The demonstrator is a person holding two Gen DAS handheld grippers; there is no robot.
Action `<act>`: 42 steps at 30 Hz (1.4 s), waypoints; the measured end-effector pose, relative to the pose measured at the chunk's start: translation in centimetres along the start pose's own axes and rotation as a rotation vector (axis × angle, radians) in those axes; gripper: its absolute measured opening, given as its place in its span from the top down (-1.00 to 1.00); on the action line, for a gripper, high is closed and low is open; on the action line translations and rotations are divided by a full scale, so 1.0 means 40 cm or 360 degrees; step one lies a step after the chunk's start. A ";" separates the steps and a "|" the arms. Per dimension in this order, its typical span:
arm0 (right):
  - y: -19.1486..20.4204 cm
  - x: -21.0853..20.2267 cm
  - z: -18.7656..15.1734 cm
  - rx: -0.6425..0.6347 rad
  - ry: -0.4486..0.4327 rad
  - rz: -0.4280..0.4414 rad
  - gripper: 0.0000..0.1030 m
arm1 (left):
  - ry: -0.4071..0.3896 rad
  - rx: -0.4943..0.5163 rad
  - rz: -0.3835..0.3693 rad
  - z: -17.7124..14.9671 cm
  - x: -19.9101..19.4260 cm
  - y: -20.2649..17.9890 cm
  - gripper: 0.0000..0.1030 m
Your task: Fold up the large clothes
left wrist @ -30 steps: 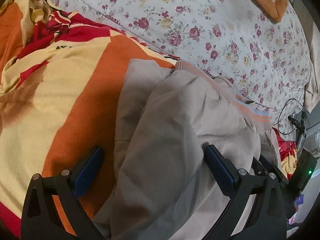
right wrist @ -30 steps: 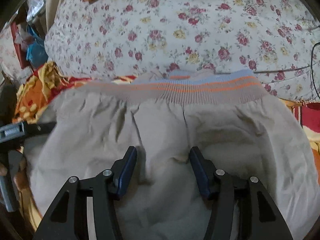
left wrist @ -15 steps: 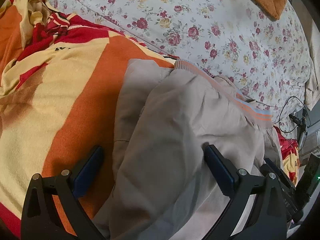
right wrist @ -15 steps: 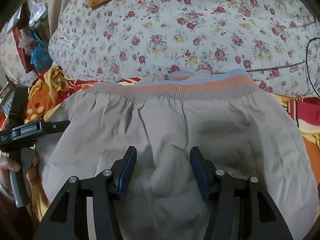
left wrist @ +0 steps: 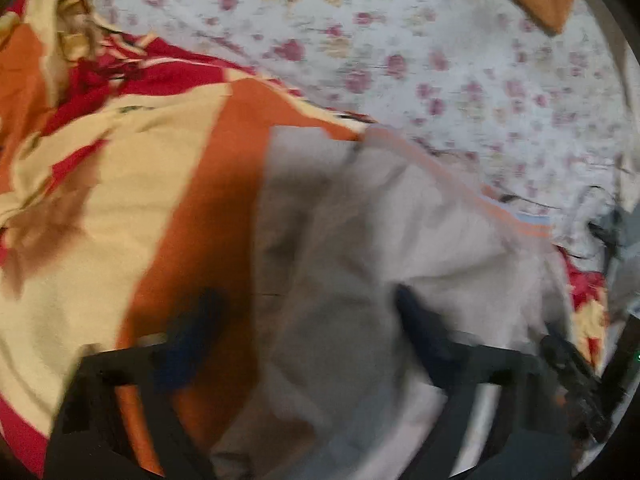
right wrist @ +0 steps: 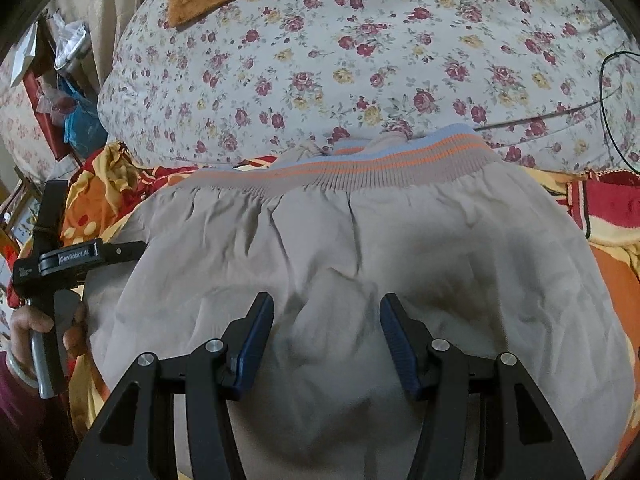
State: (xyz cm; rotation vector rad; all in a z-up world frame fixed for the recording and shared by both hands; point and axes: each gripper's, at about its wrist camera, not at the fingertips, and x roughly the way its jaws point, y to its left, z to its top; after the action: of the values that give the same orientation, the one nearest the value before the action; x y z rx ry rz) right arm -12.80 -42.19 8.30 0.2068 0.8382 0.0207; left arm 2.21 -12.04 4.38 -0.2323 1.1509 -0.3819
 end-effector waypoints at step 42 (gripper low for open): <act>-0.440 -0.244 -0.129 0.0728 -0.0236 -0.0189 -0.24 | 0.0445 0.0713 -0.0654 -0.206 0.082 -0.829 0.32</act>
State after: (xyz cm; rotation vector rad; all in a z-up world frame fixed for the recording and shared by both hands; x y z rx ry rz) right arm -24.28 -59.49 8.76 0.5812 0.6965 -0.2973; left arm -9.99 -43.51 10.66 -0.0174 1.2555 -1.0472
